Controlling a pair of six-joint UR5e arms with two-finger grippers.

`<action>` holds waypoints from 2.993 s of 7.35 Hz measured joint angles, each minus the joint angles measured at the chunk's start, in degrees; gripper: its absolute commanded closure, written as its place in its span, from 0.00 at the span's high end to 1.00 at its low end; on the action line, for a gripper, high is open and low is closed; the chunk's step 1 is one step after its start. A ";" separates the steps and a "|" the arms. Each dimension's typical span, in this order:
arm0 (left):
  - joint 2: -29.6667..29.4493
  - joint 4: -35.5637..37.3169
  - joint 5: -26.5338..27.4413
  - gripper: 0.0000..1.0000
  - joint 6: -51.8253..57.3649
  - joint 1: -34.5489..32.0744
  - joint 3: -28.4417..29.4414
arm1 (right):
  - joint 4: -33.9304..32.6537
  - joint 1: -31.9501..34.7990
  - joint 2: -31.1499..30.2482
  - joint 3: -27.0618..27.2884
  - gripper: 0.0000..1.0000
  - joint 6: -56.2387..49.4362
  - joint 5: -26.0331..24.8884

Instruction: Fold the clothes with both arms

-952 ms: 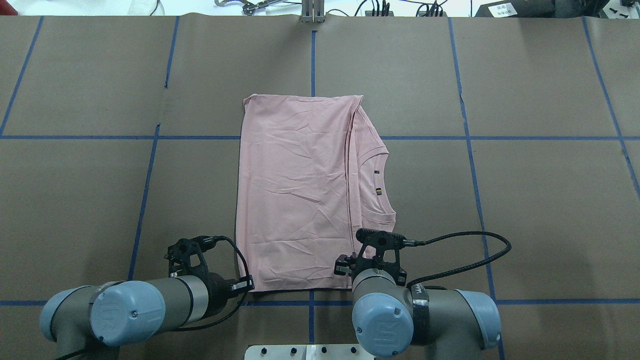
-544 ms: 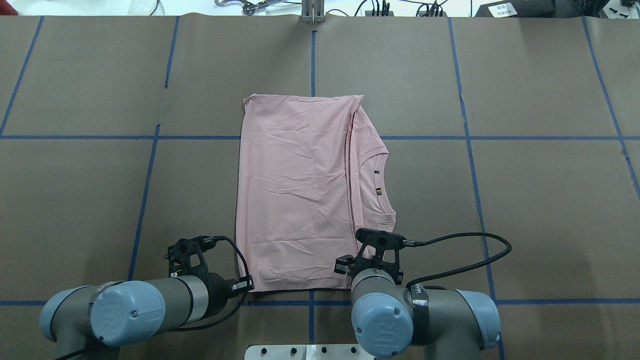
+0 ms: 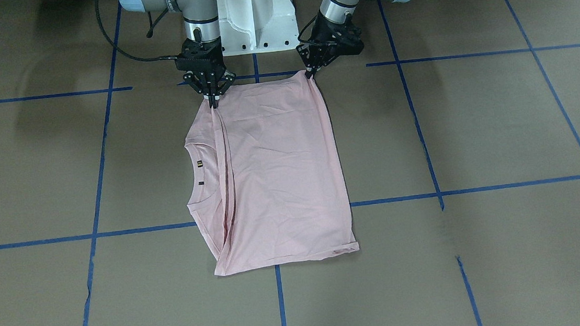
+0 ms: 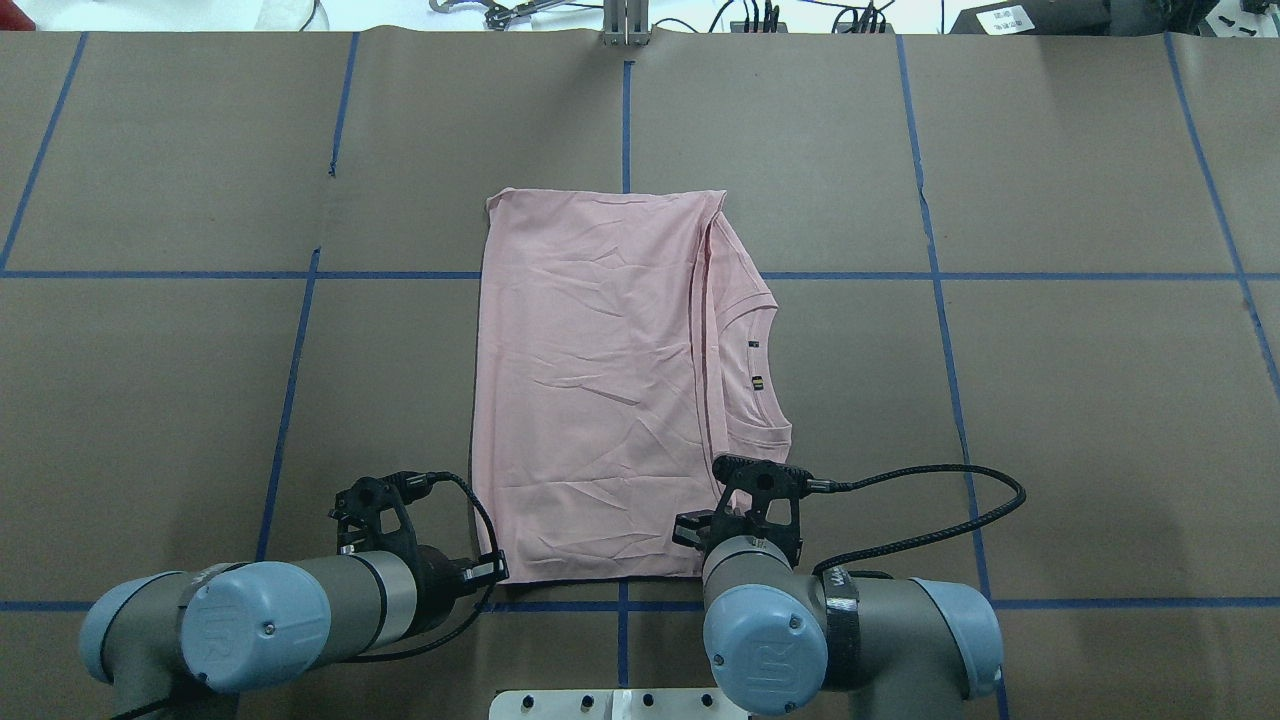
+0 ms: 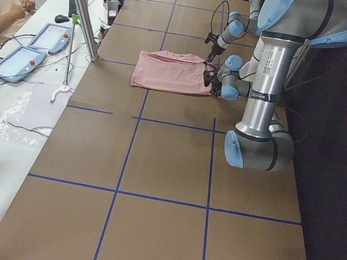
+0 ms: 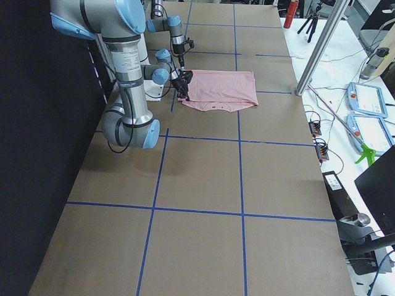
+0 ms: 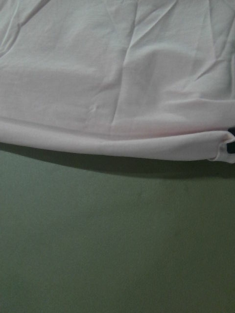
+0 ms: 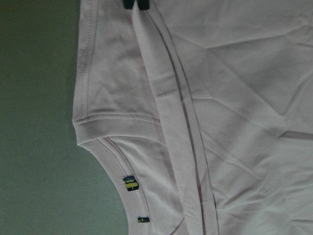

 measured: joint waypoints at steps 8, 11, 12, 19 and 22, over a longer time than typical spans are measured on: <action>-0.09 0.00 0.00 0.00 0.05 -0.05 0.02 | -1.45 0.47 -0.08 -0.43 0.61 -1.81 0.08; -0.09 0.02 0.00 0.00 0.10 -0.17 0.00 | -1.51 0.28 -0.08 -0.49 0.55 -1.41 0.07; -0.09 0.01 0.00 0.00 0.08 -0.22 -0.03 | -1.51 0.18 -0.07 -0.49 0.55 -1.29 0.07; -0.09 0.02 0.00 0.00 0.03 -0.19 -0.24 | -2.12 0.06 0.05 -0.18 0.00 -0.81 0.07; -0.09 0.00 0.00 0.00 0.06 -0.18 -0.19 | -2.23 0.09 -0.19 0.06 0.63 -1.00 0.07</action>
